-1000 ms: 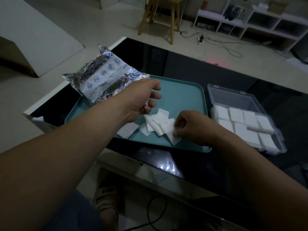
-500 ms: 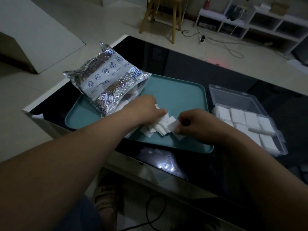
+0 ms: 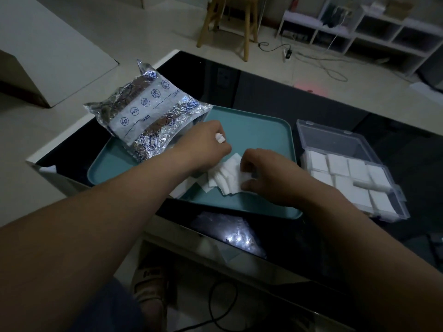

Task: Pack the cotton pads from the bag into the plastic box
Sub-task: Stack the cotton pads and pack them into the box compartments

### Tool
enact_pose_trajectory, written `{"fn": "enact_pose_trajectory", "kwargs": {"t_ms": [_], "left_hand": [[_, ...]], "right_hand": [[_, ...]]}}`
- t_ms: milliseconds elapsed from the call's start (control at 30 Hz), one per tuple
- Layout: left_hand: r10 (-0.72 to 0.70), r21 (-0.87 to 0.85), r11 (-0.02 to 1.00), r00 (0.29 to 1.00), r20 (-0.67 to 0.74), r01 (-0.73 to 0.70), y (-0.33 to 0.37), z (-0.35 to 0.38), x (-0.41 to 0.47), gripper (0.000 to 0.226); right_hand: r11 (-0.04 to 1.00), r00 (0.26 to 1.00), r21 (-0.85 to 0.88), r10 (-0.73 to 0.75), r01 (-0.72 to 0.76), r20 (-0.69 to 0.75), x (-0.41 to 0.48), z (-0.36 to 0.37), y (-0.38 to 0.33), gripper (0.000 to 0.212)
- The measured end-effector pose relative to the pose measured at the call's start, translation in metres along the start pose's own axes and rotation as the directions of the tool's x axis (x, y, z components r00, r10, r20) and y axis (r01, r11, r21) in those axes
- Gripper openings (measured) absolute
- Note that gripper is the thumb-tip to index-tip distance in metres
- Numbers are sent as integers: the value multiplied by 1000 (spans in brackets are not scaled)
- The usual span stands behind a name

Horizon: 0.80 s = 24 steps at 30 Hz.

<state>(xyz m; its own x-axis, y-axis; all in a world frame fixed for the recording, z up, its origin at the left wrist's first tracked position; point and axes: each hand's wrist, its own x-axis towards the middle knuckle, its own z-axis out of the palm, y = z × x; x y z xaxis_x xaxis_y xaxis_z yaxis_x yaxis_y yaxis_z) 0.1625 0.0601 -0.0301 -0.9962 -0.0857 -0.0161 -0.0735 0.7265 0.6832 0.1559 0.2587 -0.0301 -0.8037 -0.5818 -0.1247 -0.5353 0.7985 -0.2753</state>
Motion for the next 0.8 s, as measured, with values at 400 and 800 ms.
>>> {"fn": "enact_pose_trajectory", "kwargs": {"t_ms": [400,800], "left_hand": [[48,18,998,986,158,-52,3,16,-1,5],[13,-21,1000,995,101,-11,0,8,-1,6]], "right_hand": [[1000,999,-13,-3,3,46,-5,1,-4,12],[914,967,320,226,-251,116,-20,-31,19,16]]}}
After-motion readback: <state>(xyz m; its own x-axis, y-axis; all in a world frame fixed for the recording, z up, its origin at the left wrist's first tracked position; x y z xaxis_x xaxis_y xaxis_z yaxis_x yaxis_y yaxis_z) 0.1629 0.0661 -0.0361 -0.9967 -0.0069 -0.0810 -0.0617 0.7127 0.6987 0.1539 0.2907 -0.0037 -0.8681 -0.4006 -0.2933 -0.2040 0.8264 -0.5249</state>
